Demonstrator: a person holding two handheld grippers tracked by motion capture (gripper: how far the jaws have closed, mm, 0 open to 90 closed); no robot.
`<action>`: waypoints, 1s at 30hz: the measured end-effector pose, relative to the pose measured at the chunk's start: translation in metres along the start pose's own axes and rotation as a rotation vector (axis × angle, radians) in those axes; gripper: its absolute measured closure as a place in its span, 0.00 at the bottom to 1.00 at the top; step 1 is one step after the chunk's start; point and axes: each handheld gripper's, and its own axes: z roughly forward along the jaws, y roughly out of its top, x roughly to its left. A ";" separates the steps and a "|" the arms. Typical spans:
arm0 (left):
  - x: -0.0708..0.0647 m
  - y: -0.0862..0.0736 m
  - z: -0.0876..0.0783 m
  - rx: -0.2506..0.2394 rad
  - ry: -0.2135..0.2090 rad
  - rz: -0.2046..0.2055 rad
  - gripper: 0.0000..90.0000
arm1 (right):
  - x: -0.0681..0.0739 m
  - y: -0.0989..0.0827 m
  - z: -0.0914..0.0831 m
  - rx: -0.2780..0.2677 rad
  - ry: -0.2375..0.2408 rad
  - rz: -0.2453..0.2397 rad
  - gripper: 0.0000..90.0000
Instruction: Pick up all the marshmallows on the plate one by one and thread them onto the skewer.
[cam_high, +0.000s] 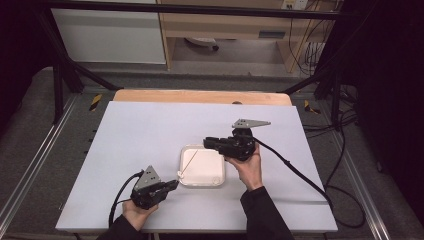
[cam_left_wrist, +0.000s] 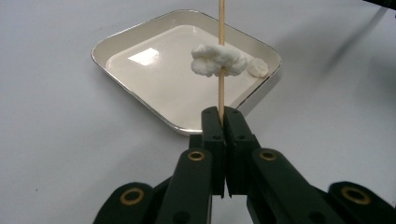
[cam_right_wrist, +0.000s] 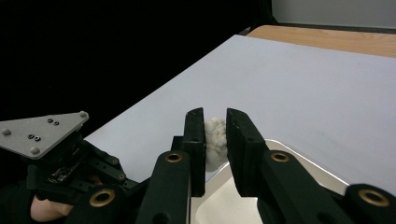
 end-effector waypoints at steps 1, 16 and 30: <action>0.000 0.000 0.000 0.000 0.000 0.000 0.98 | 0.000 0.000 0.002 0.001 0.004 0.002 0.87; -0.001 0.000 0.000 -0.003 -0.004 0.003 0.98 | 0.000 -0.004 0.014 0.025 0.041 0.011 0.87; -0.002 -0.001 0.003 0.038 0.004 0.032 0.99 | 0.000 -0.010 0.020 0.049 0.070 0.020 0.88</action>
